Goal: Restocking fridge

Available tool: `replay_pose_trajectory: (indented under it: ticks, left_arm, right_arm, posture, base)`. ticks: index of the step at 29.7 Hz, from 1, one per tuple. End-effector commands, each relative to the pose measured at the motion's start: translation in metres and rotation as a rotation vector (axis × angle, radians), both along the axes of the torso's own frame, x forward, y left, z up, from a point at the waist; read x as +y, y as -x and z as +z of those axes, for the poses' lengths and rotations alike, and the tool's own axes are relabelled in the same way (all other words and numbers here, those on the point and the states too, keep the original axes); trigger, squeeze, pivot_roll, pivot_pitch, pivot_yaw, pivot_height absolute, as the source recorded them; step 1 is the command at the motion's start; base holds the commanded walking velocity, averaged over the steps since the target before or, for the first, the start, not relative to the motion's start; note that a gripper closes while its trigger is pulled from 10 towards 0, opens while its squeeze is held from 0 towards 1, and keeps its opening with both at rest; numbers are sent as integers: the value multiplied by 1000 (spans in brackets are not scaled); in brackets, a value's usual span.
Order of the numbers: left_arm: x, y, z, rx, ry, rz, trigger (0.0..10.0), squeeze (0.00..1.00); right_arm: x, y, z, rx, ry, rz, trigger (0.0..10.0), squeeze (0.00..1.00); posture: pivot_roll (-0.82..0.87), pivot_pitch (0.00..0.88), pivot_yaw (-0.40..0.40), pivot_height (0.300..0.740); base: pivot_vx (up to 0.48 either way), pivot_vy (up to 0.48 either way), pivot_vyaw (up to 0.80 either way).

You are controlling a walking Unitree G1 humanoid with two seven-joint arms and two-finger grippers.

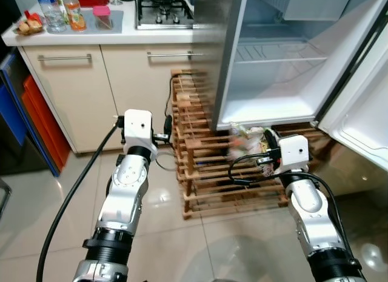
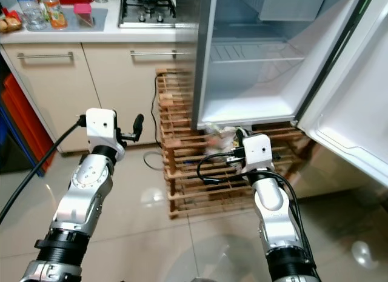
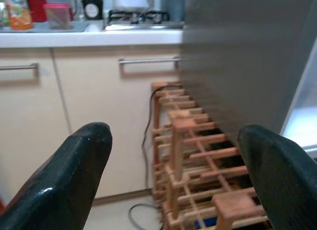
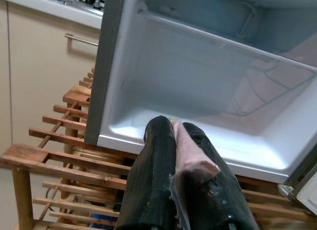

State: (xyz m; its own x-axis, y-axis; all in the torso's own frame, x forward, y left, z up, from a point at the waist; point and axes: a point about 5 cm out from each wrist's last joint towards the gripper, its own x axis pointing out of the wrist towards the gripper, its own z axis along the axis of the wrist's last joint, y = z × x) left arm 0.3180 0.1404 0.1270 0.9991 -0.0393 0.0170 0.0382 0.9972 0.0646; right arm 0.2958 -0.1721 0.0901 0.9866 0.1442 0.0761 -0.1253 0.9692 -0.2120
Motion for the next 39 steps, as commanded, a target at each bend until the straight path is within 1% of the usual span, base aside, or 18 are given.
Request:
replay_pose_trajectory:
  ticks: [1,12,15,18,19,21,22,23,24,25,26,27,28,29,30,33,35,39]
  left_arm:
    - [-2,-2,3,-5,-2,-3,10000,0]
    - [-1,-4,0,14,10,20,10000,0]
    - [0,-5,-1,12,-7,30,10000,0]
    - [-6,-3,0,3,20,-5,10000,0]
    - [-10,1,4,-35,96,-56,10000,0]
    - [-12,4,4,-46,84,-82,10000,0]
    - [-9,8,-2,-38,68,-83,10000,0]
    - [-9,8,-2,-38,68,-83,10000,0]
    - [-2,21,-21,18,44,-91,10000,0]
    - [3,28,-31,62,10,-83,10000,0]
    - [3,28,-31,62,10,-83,10000,0]
    - [6,32,-37,90,-14,-77,10000,0]
    - [2,38,-37,88,-5,-115,10000,0]
    - [2,38,-37,88,-5,-115,10000,0]
    - [-6,39,-31,63,27,-161,10000,0]
    - [-11,34,-24,27,2,-160,10000,0]
    - [-12,29,-19,6,10,-150,10000,0]
    - [-14,27,-13,-15,10,-164,10000,0]
  right_arm:
    - [-5,-3,10,-46,1,-11,0,239]
    - [-2,-2,9,-47,3,0,0,243]
    - [1,-2,9,-49,6,18,0,243]
    - [2,-2,6,-14,-54,21,0,243]
    - [2,-3,6,-7,-80,19,0,243]
    - [3,-4,6,-7,-89,31,0,243]
    - [4,-4,7,-11,-90,40,0,243]
    - [4,-4,7,-11,-90,40,0,243]
    - [7,-5,8,-16,-91,54,0,243]
    - [8,-5,9,-17,-91,59,0,247]
    - [8,-5,9,-17,-91,59,0,247]
    - [8,-5,9,-16,-91,62,0,243]
    - [9,-6,8,-12,-94,70,0,243]
    - [9,-6,8,-12,-94,70,0,243]
    - [12,-7,8,-8,-98,78,0,243]
    - [15,-8,9,-7,-101,90,0,243]
    - [17,-10,10,-9,-103,97,0,243]
    - [19,-12,11,-11,-101,101,0,243]
  posture:
    - [-127,0,-11,740]
    - [-131,0,-10,740]
    - [-134,0,-14,740]
    - [-132,0,-18,740]
    - [-129,0,-19,740]
    - [-130,0,-17,740]
    - [-129,0,-19,740]
    - [-129,0,-19,740]
    - [-128,0,-20,740]
    - [-124,0,-25,740]
    - [-124,0,-25,740]
    - [-124,0,-25,740]
    - [-108,0,-34,740]
    - [-108,0,-34,740]
    - [-104,0,-38,740]
    - [-103,0,-42,740]
    - [-102,0,-44,740]
    - [-102,0,-44,740]
  base:
    - [247,-409,0]
    - [276,-387,0]
    - [406,-251,0]
    - [0,0,0]
    - [0,0,0]
    - [0,0,0]
    - [0,0,0]
    - [0,0,0]
    - [0,0,0]
    - [0,0,0]
    - [0,0,0]
    - [0,0,0]
    - [0,0,0]
    - [0,0,0]
    - [412,0,0]
    - [472,0,0]
    - [472,0,0]
    - [474,0,0]
